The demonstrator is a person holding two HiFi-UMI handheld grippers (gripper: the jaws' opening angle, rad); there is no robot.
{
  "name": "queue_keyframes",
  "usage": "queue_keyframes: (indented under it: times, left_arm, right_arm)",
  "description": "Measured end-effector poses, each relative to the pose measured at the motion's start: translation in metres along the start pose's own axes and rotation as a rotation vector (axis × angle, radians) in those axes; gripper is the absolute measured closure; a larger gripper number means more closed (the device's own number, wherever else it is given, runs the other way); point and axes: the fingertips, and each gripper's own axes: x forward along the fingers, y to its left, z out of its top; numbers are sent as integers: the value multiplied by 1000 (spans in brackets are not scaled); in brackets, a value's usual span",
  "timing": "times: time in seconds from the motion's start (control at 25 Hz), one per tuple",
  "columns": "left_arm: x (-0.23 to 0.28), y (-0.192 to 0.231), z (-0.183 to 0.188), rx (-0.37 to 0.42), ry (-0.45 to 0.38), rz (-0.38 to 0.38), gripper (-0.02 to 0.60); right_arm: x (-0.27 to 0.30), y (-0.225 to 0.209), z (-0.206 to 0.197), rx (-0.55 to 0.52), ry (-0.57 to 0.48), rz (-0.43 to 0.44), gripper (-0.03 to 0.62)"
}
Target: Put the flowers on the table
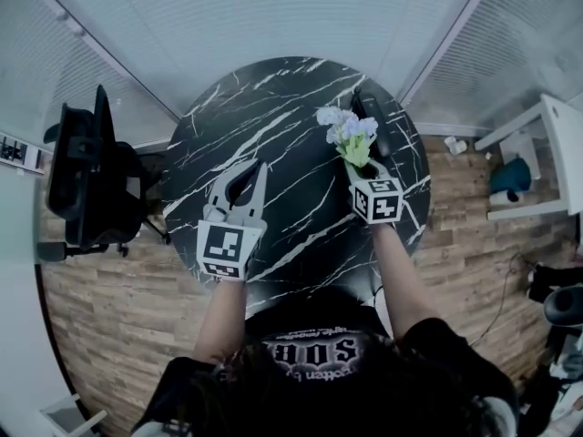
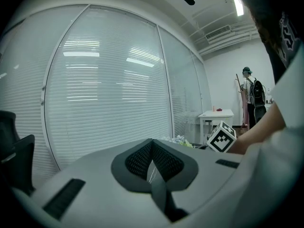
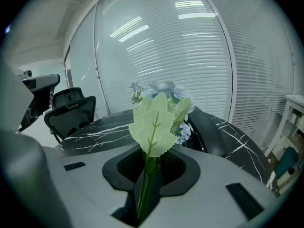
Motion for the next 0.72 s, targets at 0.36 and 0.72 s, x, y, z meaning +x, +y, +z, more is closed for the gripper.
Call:
queue_keyframes:
  times: [0.36,0.72]
  left_arm:
    - [7,-3,-8,4,23,-26,578]
    - [9,-1,-4,-3,12,-47,578]
  right_arm:
    - [17,-4,-22,41,64,15,496]
    - [21,-2,-33,28,104,3,472]
